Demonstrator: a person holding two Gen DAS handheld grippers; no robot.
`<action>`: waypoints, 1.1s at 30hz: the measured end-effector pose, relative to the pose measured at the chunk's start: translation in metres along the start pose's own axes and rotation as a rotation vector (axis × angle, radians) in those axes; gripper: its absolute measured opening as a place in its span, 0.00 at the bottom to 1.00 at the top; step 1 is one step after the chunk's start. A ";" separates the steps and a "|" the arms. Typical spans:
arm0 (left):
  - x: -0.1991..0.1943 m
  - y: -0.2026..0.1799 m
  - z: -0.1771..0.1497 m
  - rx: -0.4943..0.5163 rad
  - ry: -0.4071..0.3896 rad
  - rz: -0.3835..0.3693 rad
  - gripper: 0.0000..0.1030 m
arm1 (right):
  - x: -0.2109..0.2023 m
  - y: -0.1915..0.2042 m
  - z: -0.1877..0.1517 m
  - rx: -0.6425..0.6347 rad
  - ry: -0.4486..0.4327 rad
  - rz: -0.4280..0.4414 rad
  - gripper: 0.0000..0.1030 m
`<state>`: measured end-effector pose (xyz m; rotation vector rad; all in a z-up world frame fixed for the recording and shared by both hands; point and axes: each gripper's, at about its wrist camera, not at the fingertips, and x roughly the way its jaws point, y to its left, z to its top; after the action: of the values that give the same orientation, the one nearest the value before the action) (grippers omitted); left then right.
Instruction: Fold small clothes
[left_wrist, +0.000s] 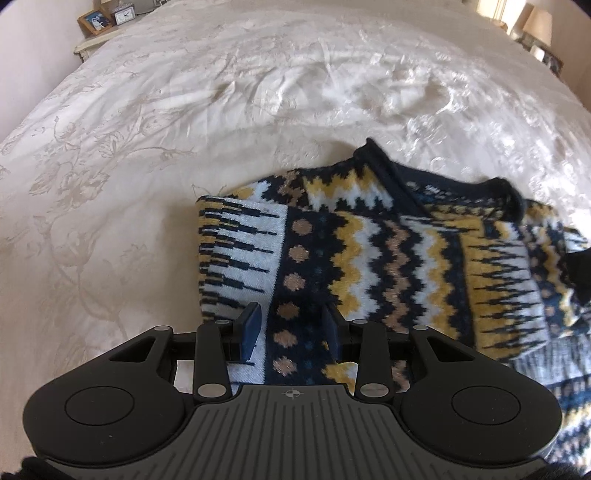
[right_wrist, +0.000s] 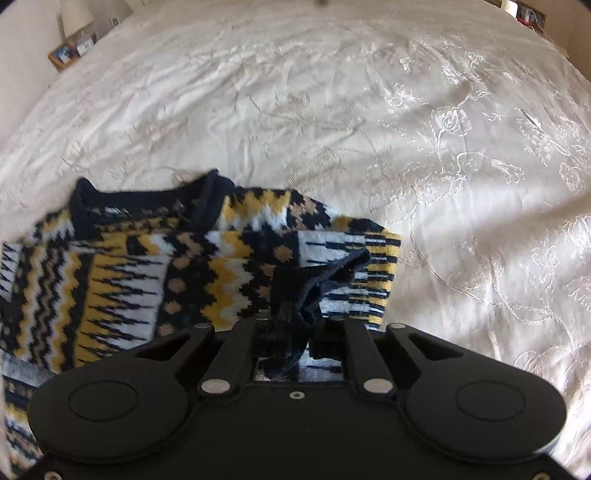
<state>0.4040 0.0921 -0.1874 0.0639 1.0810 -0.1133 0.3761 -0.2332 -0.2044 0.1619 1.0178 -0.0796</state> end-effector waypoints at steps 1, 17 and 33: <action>0.005 0.001 0.001 0.003 0.010 0.004 0.34 | 0.004 0.000 0.000 -0.009 0.010 -0.014 0.20; 0.006 0.012 -0.004 -0.018 -0.001 -0.021 0.43 | 0.001 -0.029 -0.011 0.090 0.016 -0.094 0.70; -0.075 -0.013 -0.093 -0.011 0.011 -0.070 0.59 | -0.070 -0.015 -0.097 0.089 -0.013 0.038 0.79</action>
<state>0.2862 0.0940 -0.1649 0.0170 1.0946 -0.1705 0.2559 -0.2319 -0.1957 0.2618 0.9981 -0.0913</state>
